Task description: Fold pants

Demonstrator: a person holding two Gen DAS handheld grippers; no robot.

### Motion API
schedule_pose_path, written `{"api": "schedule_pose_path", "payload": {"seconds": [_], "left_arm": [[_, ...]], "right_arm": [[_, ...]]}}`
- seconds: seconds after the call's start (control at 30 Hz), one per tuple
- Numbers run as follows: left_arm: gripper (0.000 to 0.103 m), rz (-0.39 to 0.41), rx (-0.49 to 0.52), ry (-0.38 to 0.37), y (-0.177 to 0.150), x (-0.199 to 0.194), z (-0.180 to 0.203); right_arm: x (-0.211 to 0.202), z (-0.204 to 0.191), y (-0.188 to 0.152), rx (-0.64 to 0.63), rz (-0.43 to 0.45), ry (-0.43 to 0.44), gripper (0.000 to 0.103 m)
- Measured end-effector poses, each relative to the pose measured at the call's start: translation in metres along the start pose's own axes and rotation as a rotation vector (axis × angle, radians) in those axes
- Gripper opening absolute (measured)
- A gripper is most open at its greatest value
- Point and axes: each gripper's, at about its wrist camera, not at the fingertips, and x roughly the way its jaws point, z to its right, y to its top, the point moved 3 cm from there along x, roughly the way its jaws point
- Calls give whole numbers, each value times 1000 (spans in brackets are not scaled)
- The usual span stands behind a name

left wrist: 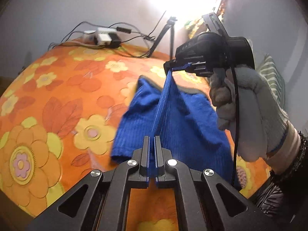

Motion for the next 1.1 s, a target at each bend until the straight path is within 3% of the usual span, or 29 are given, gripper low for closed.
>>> {"api": "schedule_pose_path", "payload": {"seconds": [0.37, 0.43, 0.53, 0.67, 0.87, 0.9, 0.93, 1.1], "left_arm": [[2, -24, -64, 28, -1, 2, -26], [7, -33, -66, 21, 2, 5, -25], [16, -51, -44, 8, 3, 12, -18], [19, -89, 43, 62, -1, 28, -5], [20, -99, 68, 93, -1, 38, -3], [14, -94, 65, 93, -1, 37, -2], [0, -89, 64, 92, 0, 37, -1], [0, -38, 84, 80, 2, 20, 5]], "right_arm": [[41, -29, -4, -35, -46, 4, 7], [45, -31, -6, -43, -52, -1, 7], [48, -27, -7, -39, -60, 0, 7], [47, -21, -5, -19, -61, 11, 7], [44, -22, -5, -19, -59, 20, 7], [43, -21, -5, -17, -58, 20, 7], [43, -21, -5, -13, -58, 20, 7], [37, -16, -2, 3, -49, 28, 7]]}}
